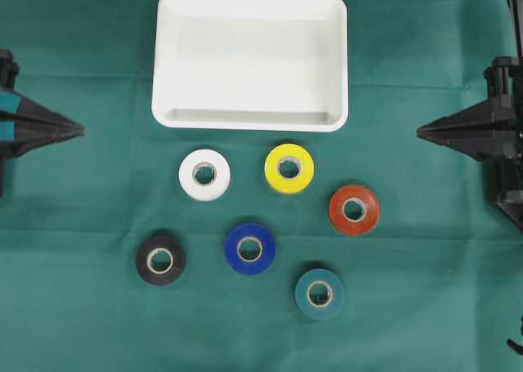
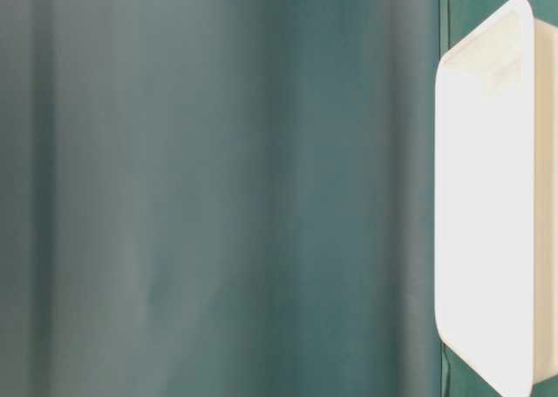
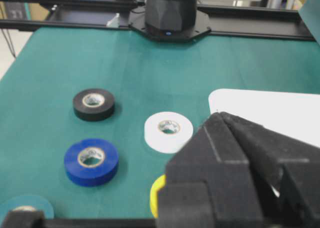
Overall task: Put the tape into the white case with the right arm.
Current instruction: 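Move the right gripper open toward the yellow tape roll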
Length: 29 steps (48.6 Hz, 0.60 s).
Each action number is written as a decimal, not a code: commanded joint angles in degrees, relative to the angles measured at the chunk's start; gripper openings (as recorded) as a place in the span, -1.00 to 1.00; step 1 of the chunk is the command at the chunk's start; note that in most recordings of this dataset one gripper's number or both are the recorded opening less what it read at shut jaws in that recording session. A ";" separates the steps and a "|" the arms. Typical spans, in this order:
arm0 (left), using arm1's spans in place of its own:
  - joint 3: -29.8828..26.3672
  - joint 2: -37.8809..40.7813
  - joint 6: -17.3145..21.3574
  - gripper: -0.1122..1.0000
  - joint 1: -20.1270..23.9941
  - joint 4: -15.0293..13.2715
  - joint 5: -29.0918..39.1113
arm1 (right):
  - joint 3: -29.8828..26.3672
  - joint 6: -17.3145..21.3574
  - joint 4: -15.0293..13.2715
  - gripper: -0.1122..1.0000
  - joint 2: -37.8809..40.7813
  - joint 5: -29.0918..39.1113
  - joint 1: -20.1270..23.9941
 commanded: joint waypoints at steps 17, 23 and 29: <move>6.42 -14.41 0.79 -0.79 -0.88 0.00 10.72 | 2.29 -0.26 -5.45 -0.62 -1.14 -1.14 -0.62; 7.47 -14.24 0.62 -0.79 -0.88 0.09 10.63 | 2.90 -0.18 -5.71 -0.06 -1.23 -1.05 -1.32; 8.09 -14.15 0.18 -0.79 -0.88 0.09 10.81 | 3.43 -0.09 -5.71 0.63 -1.32 -1.05 -1.32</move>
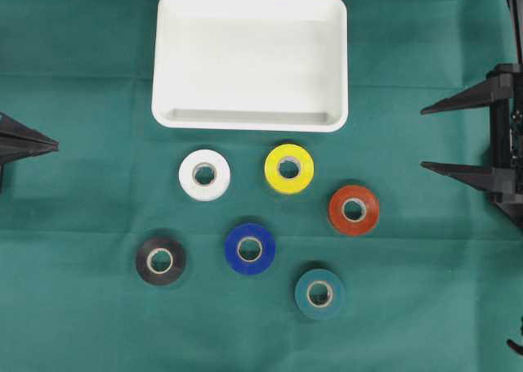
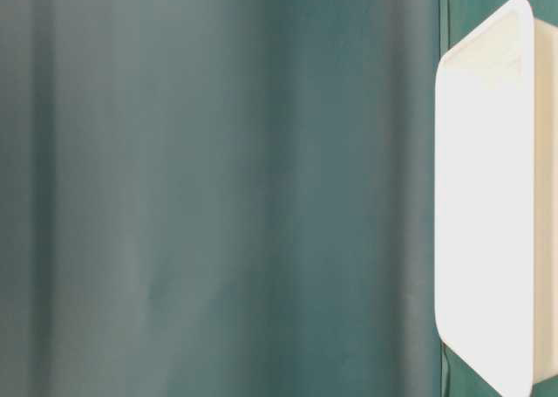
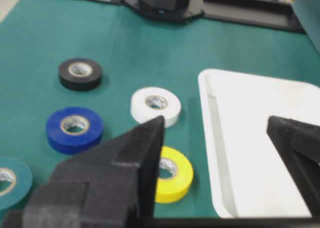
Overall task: Put the tape into the white case with the right arm.
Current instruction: 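Move the right gripper open toward the yellow tape roll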
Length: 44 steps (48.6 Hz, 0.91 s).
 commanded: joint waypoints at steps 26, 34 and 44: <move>0.26 0.44 0.00 -0.79 -0.18 0.00 -0.26 | 4.48 0.26 -3.52 0.70 -0.97 1.41 4.48; 0.79 0.53 0.00 -0.79 -0.18 -0.09 -0.35 | 5.71 0.35 -3.52 0.70 -2.37 3.43 5.45; 0.88 0.53 0.09 -0.79 -0.18 0.00 -0.53 | 5.63 0.35 -3.52 0.70 -2.64 5.19 5.45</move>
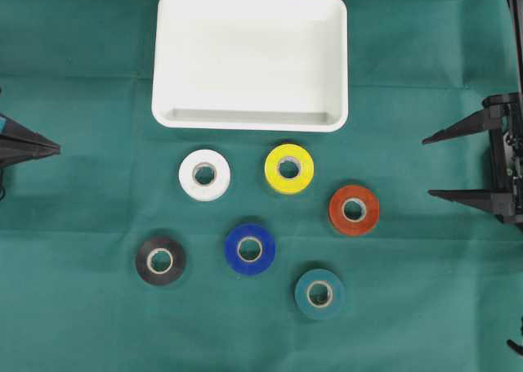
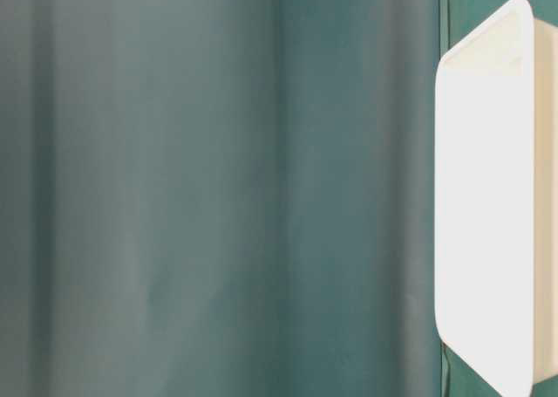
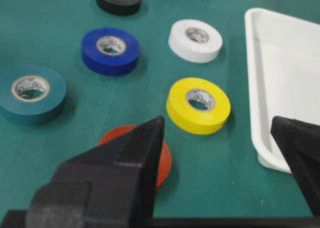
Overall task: Put the tape into the white case with the right arm.
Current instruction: 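Move the right gripper open toward the yellow tape roll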
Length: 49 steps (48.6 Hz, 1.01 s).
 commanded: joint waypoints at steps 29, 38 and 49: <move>-0.62 0.53 0.00 -0.79 -0.18 0.09 -0.62 | -8.70 0.00 -0.09 0.69 16.26 -0.97 -1.49; -0.62 0.53 0.00 -0.79 -0.18 0.00 -0.62 | -11.07 -0.18 -0.35 0.69 22.85 -5.19 -1.49; -0.62 0.44 0.00 -0.79 -0.18 0.00 -0.53 | -15.56 -0.44 -0.44 0.69 33.57 -8.26 -1.49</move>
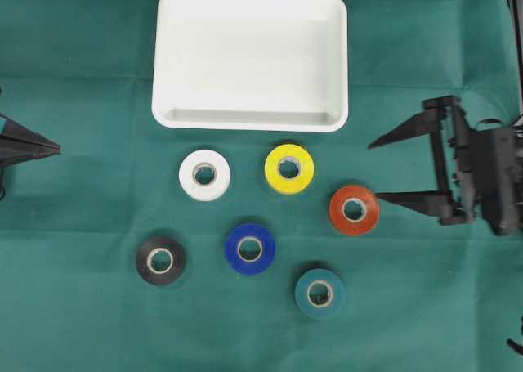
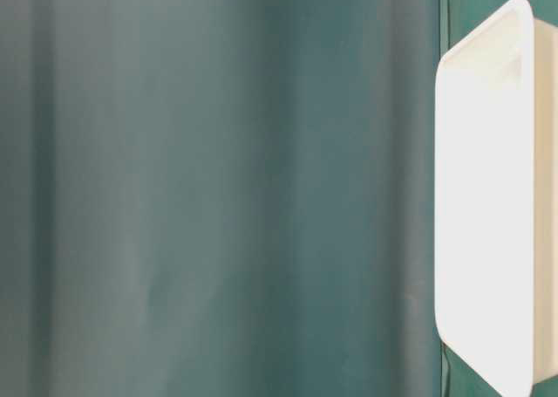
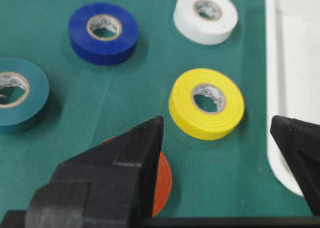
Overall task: Put the tape into the white case with the right arm.
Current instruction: 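Move the right gripper open toward the yellow tape roll, then insert a right gripper finger into the yellow roll's hole and grip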
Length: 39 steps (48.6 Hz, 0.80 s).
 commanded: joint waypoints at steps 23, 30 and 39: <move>0.09 0.18 -0.09 -0.79 -0.18 0.00 -0.62 | -14.68 -0.09 -0.35 0.70 24.61 -5.62 1.23; 0.18 0.09 -0.09 -0.79 -0.18 0.00 -0.53 | -17.23 -0.09 -0.35 0.70 27.51 -5.45 1.14; 0.35 0.09 -0.09 -0.79 -0.18 0.00 -0.53 | -17.84 -0.09 -0.35 0.69 27.77 -5.36 0.70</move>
